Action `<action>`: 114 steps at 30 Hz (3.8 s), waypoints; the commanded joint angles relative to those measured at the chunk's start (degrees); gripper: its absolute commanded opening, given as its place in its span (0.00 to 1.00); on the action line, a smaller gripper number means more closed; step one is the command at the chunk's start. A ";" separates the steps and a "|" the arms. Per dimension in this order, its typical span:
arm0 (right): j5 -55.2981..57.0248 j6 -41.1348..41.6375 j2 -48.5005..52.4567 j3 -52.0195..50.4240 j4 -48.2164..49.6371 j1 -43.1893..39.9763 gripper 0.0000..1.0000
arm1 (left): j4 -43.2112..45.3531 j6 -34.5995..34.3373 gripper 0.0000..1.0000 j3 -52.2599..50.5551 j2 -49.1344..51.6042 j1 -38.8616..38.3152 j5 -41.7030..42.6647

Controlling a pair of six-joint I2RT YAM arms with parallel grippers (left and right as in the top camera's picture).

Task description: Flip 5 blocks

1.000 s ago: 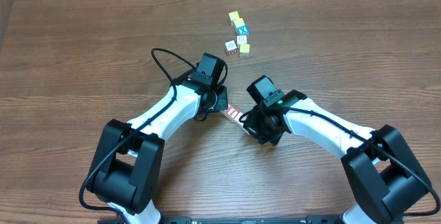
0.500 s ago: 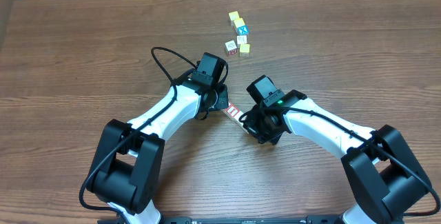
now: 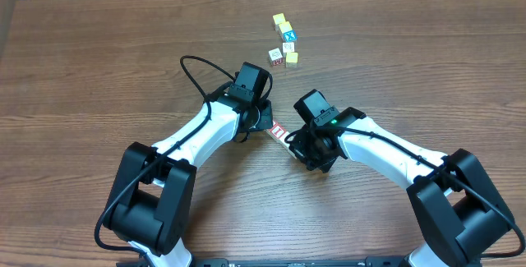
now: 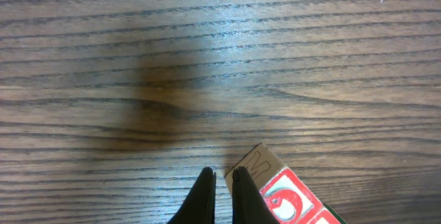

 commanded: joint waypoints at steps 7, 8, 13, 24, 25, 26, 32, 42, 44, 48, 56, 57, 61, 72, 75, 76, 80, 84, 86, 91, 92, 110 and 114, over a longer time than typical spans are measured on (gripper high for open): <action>0.83 4.11 0.07 0.66 0.85 0.68 0.04 | 1.03 1.57 0.04 0.72 0.94 -1.20 1.64; 0.96 4.11 0.07 0.66 0.85 0.70 0.04 | 1.07 1.68 0.04 0.72 0.94 -1.18 1.66; 1.33 4.11 0.07 0.66 0.85 0.70 0.04 | 1.92 3.06 0.04 0.72 0.96 -1.18 2.01; 1.40 7.10 0.07 0.66 1.51 1.01 0.04 | 3.23 4.13 0.04 0.72 3.69 -1.18 4.39; 1.40 7.10 0.07 0.66 1.81 1.22 0.04 | 3.39 4.17 0.04 0.72 3.80 -1.18 4.37; 1.62 7.10 0.07 0.66 2.21 1.57 0.04 | 3.63 4.52 0.04 0.74 3.80 -1.18 4.39; 3.89 8.41 0.07 0.66 3.45 3.76 0.04 | 4.85 6.12 0.04 0.74 3.80 -1.18 4.55; 4.39 9.49 0.07 0.66 3.82 4.24 0.04 | 5.97 7.78 0.04 0.74 3.82 -1.18 4.61; 4.39 9.94 0.07 0.66 3.98 4.24 0.04 | 6.21 7.78 0.04 0.74 3.82 -1.18 4.61; 4.39 11.37 0.07 0.66 4.02 4.24 0.04 | 6.47 7.76 0.04 0.74 3.82 -1.18 5.27; 4.42 13.29 0.07 0.66 5.31 5.16 0.04 | 7.54 7.76 0.04 0.74 3.85 -1.18 5.64; 4.42 13.31 0.07 0.66 5.66 5.42 0.04 | 7.72 7.74 0.04 0.74 3.85 -1.18 5.64; 4.44 13.31 0.07 0.66 6.45 6.05 0.04 | 8.11 7.74 0.04 0.74 3.85 -1.18 5.64; 4.39 13.31 0.07 0.66 6.84 6.23 0.04 | 8.79 7.72 0.04 0.74 6.51 -1.18 5.64; 4.39 13.29 0.07 0.66 6.82 6.23 0.04 | 9.01 7.74 0.04 0.74 6.69 -1.18 5.64; 4.39 13.29 0.07 0.66 6.84 6.25 0.04 | 9.14 7.74 0.04 0.76 6.69 -1.18 5.64; 4.55 13.86 0.07 0.66 6.84 6.78 0.04 | 9.60 7.74 0.04 0.76 6.69 -1.18 5.62; 6.14 14.62 0.07 0.66 6.88 7.74 0.04 | 9.62 7.72 0.04 0.76 6.71 -1.18 5.64; 6.32 14.62 0.07 0.66 6.86 7.85 0.04 | 9.64 7.74 0.04 0.76 6.71 -1.18 5.62; 6.32 14.62 0.07 0.66 6.86 7.85 0.04 | 10.08 7.72 0.04 0.76 6.71 -1.18 5.64; 6.32 14.62 0.07 0.66 6.86 7.85 0.04 | 10.08 7.72 0.04 0.76 6.73 -1.18 5.64; 4.76 14.58 0.07 0.66 5.66 7.82 0.05 | 9.14 7.76 0.04 1.86 6.71 0.11 5.62; 4.74 14.58 0.07 0.66 4.79 7.82 0.04 | 9.16 7.76 0.04 2.10 6.71 0.11 5.57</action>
